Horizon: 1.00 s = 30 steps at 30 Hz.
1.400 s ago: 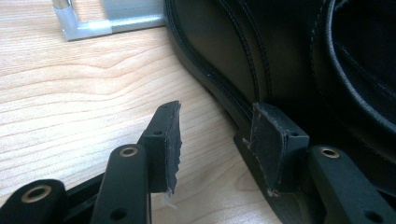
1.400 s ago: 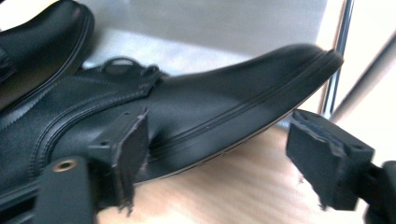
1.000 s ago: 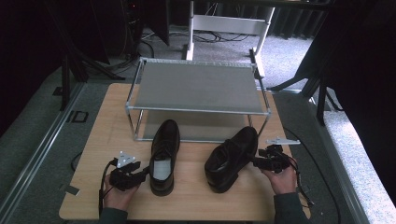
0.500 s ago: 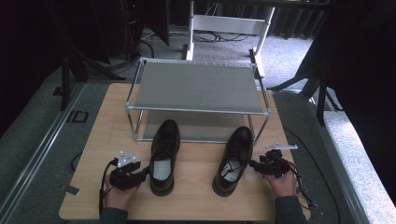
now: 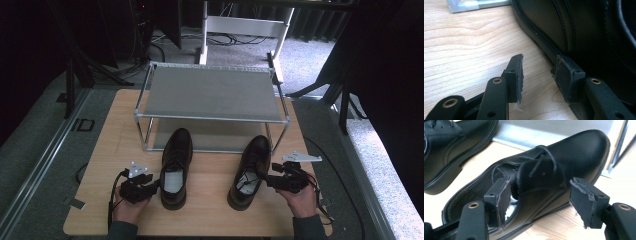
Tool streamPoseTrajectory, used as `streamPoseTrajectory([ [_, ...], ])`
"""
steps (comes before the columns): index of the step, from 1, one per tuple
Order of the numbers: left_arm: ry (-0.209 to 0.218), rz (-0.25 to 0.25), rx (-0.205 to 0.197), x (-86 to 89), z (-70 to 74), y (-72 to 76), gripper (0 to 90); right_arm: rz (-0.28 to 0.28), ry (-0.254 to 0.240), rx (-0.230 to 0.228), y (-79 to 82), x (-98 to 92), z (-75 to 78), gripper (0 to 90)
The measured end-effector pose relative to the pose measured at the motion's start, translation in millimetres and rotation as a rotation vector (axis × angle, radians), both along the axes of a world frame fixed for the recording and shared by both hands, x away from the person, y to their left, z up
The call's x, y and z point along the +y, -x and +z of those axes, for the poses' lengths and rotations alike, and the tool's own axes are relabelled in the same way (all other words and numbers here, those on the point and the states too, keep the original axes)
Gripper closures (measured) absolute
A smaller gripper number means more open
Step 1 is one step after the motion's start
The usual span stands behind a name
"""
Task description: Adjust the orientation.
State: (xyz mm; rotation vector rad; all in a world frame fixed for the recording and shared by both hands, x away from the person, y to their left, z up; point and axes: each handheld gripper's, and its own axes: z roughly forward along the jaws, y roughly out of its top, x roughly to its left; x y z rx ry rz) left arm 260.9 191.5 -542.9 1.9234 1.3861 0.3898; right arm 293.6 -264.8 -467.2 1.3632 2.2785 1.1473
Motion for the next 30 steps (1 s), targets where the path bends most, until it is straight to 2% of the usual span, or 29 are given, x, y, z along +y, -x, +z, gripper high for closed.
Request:
streamPoseTrajectory([
  [9, 0.017, -0.019, 0.007, 0.3, -0.1, -1.1, 63.5, -0.018, 0.047, 0.024, -3.5, 13.7, -11.0, 27.2],
  [13, 0.026, -0.031, 0.012, -4.0, 0.2, -1.6, 66.4, -0.02, 0.061, 0.034, -3.5, 17.6, -14.4, 27.1],
  [17, 0.039, -0.059, 0.016, -11.8, -0.3, -2.7, 66.8, -0.03, 0.063, 0.033, -1.6, 18.3, -14.9, 25.3],
  [19, 0.036, -0.078, 0.017, -16.3, -0.2, -3.0, 67.0, -0.018, 0.054, 0.038, -1.0, 19.3, -15.2, 23.6],
  [21, 0.035, -0.089, 0.017, -20.1, 0.0, -3.2, 67.3, -0.02, 0.068, 0.042, -1.3, 21.0, -17.3, 22.4],
  [24, 0.037, -0.1, 0.016, -24.4, -0.1, -3.0, 67.5, -0.032, 0.079, 0.06, -3.2, 23.8, -20.2, 22.6],
  [26, 0.036, -0.107, 0.016, -25.9, -0.1, -2.7, 67.5, -0.045, 0.09, 0.074, -5.9, 24.8, -22.0, 26.9],
  [28, 0.028, -0.108, 0.011, -26.1, -0.1, -2.9, 66.8, -0.075, 0.123, 0.088, -9.7, 26.5, -25.2, 31.1],
  [30, 0.019, -0.107, 0.01, -24.5, -0.7, -4.3, 62.6, -0.069, 0.11, 0.097, -12.9, 28.7, -27.9, 31.2],
])
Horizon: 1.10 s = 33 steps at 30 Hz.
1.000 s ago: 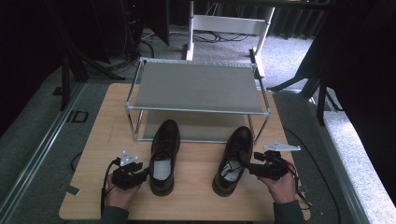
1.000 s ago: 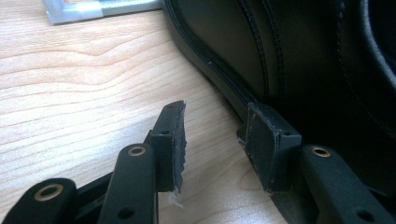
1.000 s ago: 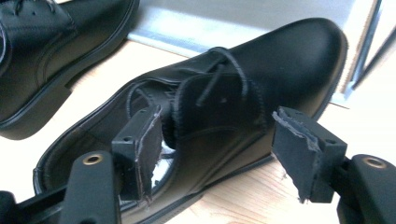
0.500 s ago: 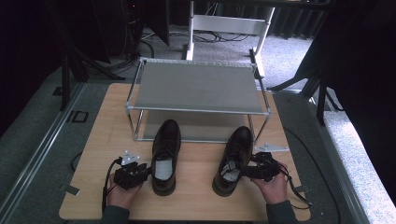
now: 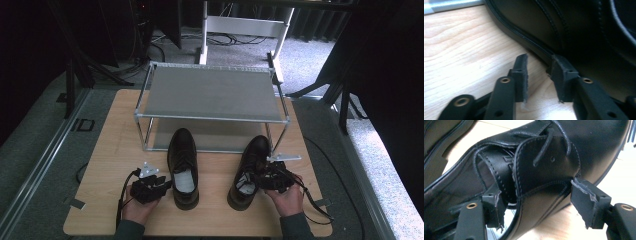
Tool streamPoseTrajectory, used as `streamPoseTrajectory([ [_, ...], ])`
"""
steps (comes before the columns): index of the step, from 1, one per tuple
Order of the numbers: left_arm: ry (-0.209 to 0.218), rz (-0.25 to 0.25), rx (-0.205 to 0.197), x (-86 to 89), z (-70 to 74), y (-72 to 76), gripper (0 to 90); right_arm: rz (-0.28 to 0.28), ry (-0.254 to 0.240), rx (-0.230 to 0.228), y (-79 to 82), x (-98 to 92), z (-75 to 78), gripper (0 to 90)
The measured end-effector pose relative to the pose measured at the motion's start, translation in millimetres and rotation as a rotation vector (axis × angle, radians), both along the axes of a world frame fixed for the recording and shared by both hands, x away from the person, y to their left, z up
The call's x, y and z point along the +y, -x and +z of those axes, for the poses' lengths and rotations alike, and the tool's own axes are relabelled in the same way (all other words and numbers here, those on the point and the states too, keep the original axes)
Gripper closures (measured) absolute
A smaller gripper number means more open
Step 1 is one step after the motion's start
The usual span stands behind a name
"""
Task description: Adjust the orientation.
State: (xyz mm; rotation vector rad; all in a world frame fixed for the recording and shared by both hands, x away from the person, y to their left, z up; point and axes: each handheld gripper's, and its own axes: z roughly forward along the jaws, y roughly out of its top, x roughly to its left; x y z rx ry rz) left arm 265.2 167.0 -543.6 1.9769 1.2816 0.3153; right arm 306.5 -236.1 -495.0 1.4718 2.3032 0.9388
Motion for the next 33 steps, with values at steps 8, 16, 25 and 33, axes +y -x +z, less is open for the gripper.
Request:
streamPoseTrajectory([
  [8, 0.015, 0.033, -0.009, 6.3, 4.9, -15.4, 60.7, 0.026, -0.059, -0.019, -4.6, 0.2, -0.6, 34.4],
  [16, 0.017, 0.01, 0.026, 2.5, -1.1, -28.9, 67.9, 0.065, -0.11, -0.034, -11.6, 4.2, -3.2, 35.0],
  [25, 0.018, -0.029, 0.017, -21.7, -1.4, -31.5, 74.4, 0.132, -0.127, -0.041, -20.3, 20.2, -4.0, 34.9],
  [33, 0.025, -0.072, 0.018, -36.1, -2.4, -22.6, 74.2, 0.189, -0.139, -0.027, -18.5, 29.7, -5.3, 37.5],
])
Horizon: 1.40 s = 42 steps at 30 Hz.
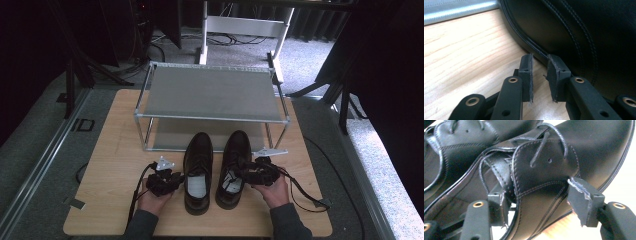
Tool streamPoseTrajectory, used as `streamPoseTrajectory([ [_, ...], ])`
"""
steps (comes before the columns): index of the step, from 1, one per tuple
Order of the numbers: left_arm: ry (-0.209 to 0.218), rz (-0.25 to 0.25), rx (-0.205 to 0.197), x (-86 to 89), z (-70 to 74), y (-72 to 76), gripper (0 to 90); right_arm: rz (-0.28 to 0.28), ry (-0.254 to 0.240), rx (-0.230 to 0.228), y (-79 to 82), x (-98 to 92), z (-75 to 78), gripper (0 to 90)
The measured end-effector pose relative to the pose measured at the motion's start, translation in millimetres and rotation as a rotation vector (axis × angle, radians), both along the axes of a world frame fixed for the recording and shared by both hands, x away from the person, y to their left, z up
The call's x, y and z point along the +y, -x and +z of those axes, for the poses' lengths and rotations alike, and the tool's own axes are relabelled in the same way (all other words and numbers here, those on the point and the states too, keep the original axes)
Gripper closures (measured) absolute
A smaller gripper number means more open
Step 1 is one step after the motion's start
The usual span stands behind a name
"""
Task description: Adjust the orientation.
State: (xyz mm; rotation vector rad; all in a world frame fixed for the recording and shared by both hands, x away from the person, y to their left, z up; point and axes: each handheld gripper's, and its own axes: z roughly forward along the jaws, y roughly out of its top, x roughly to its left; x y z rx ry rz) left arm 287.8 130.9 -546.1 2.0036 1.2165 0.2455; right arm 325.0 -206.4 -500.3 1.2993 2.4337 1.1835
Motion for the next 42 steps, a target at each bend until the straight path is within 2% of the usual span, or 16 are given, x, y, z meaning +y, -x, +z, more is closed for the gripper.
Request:
streamPoseTrajectory([
  [3, 0.009, -0.007, 0.003, 1.3, -0.5, 4.2, 72.1, 0.039, 0.002, 0.01, 2.2, 1.1, -0.2, 40.3],
  [9, 0.02, -0.019, 0.004, 2.3, 0.5, 12.3, 69.7, 0.072, 0.023, 0.01, 3.8, 6.2, 0.9, 44.2],
  [13, 0.017, -0.019, 0.001, 1.9, 0.6, 16.4, 69.6, 0.114, 0.013, 0.018, 8.1, 9.4, 1.2, 48.6],
  [17, 0.02, -0.011, 0.0, 1.5, 0.3, 17.4, 69.8, 0.124, 0.008, 0.028, 10.4, 10.7, 0.9, 51.1],
  [24, 0.018, -0.009, 0.001, -4.5, 1.6, 20.6, 77.0, 0.153, 0.004, 0.044, 13.9, 8.5, 3.5, 53.2],
  [27, 0.006, -0.009, -0.005, -8.9, 2.4, 23.1, 79.7, 0.15, 0.006, 0.045, 14.7, 6.2, 5.0, 52.9],
  [30, 0.013, -0.004, -0.001, -9.7, 2.3, 23.7, 81.8, 0.133, 0.004, 0.046, 15.0, 5.0, 5.0, 50.6],
  [34, 0.002, 0.004, -0.007, -13.1, 3.2, 25.7, 85.3, 0.105, 0.029, 0.041, 13.6, 9.9, 3.6, 48.7],
  [37, 0.005, 0.002, -0.002, -14.4, 3.5, 26.3, 87.8, 0.104, 0.056, 0.029, 13.9, 11.8, 5.7, 51.7],
  [40, 0.037, -0.021, 0.02, -15.3, 2.7, 25.8, 87.9, 0.103, 0.078, 0.011, 15.4, 10.9, 8.8, 55.5],
  [42, 0.037, -0.036, 0.017, -19.0, 2.5, 26.9, 87.8, 0.098, 0.091, -0.008, 15.4, 8.3, 9.9, 57.1],
])
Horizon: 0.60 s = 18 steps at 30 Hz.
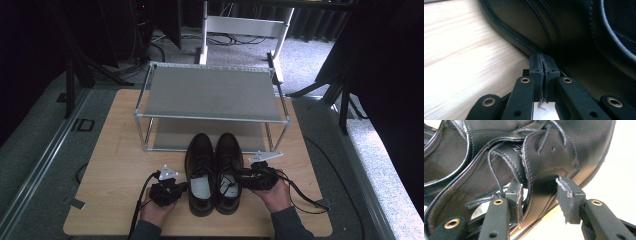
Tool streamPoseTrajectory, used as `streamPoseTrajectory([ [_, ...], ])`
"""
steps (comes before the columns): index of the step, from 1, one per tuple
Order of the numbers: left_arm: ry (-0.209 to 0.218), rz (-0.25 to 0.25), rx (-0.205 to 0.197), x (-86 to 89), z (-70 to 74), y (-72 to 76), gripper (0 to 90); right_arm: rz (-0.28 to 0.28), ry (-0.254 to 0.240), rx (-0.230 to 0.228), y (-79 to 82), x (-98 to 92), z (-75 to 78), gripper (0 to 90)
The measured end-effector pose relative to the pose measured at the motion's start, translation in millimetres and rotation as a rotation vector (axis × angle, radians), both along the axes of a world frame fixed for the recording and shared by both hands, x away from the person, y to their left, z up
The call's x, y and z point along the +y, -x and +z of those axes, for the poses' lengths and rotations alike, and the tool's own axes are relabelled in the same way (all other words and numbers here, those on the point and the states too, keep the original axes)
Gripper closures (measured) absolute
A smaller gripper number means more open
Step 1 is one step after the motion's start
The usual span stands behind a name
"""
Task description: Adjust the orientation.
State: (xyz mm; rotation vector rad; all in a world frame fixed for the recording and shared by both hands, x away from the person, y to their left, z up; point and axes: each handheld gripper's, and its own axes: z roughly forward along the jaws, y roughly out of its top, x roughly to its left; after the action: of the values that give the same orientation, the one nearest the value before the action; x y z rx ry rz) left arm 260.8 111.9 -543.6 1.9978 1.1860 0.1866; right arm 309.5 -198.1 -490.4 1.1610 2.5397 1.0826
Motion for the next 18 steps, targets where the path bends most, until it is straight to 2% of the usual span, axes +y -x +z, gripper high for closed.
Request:
streamPoseTrajectory([
  [6, 0.013, -0.019, 0.005, -6.3, -0.6, 0.7, 87.9, -0.015, 0.012, -0.017, -0.7, -7.5, 1.8, 59.8],
  [11, 0.037, -0.084, 0.01, -21.7, -2.0, 1.9, 87.8, -0.042, 0.054, -0.055, -1.0, -14.8, 4.9, 65.4],
  [16, 0.063, -0.125, 0.022, -36.3, -3.4, 1.7, 87.8, -0.082, 0.02, -0.042, -6.9, -29.8, 5.1, 67.1],
  [18, 0.073, -0.148, 0.028, -42.7, -4.0, 1.0, 87.8, -0.085, 0.025, -0.058, -9.4, -34.1, 4.9, 67.0],
])
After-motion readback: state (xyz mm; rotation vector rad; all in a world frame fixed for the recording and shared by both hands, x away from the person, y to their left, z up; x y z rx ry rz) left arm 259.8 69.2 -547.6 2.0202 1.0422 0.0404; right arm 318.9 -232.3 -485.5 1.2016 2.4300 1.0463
